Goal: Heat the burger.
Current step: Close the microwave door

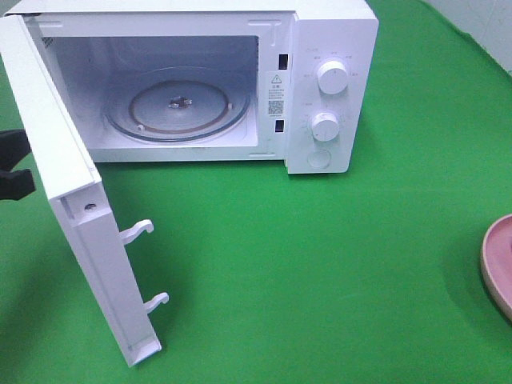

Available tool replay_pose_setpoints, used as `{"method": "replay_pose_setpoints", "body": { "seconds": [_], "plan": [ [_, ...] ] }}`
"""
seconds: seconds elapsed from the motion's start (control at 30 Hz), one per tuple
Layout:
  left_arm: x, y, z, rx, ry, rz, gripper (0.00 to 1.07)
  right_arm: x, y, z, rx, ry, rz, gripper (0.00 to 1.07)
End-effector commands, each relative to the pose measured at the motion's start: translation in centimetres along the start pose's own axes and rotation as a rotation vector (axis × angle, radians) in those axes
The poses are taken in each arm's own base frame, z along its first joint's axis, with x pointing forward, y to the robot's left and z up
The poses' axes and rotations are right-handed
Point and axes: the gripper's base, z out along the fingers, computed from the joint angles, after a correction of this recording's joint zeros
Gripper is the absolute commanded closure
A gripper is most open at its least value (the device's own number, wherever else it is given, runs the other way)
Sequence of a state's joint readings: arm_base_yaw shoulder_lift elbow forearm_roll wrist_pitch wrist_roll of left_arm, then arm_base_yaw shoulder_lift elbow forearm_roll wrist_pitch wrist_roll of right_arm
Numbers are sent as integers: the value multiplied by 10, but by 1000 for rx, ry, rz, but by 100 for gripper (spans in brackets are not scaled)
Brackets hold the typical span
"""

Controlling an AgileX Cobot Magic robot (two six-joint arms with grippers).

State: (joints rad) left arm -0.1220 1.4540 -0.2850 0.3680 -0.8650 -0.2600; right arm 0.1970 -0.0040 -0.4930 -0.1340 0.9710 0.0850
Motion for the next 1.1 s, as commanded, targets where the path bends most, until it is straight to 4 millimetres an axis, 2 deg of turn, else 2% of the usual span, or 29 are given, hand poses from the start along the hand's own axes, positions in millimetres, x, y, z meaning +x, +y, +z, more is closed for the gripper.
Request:
{"method": "replay_pose_setpoints", "body": {
  "seconds": [0.03, 0.07, 0.13, 0.37, 0.43, 0.77, 1.1],
  "plan": [
    [-1, -7, 9, -14, -22, -11, 107, 1, 0, -4, 2, -38, 3, 33],
    [-1, -7, 9, -14, -22, -11, 107, 1, 0, -4, 2, -38, 3, 33],
    [1, -19, 20, 23, -19, 0, 107, 1, 0, -4, 2, -38, 3, 33],
    [-1, -30, 34, 42, -25, -19, 107, 1, 0, -4, 2, -38, 3, 33],
    [-3, -36, 45, 48, -29, -22, 107, 1, 0, -4, 2, -38, 3, 33],
    [-2, -60, 73, 72, -11, 0, 107, 1, 0, -4, 2, -38, 3, 33],
    [-12, -86, 105, 83, -40, -9, 107, 1, 0, -4, 2, -38, 2, 33]
  ]
}}
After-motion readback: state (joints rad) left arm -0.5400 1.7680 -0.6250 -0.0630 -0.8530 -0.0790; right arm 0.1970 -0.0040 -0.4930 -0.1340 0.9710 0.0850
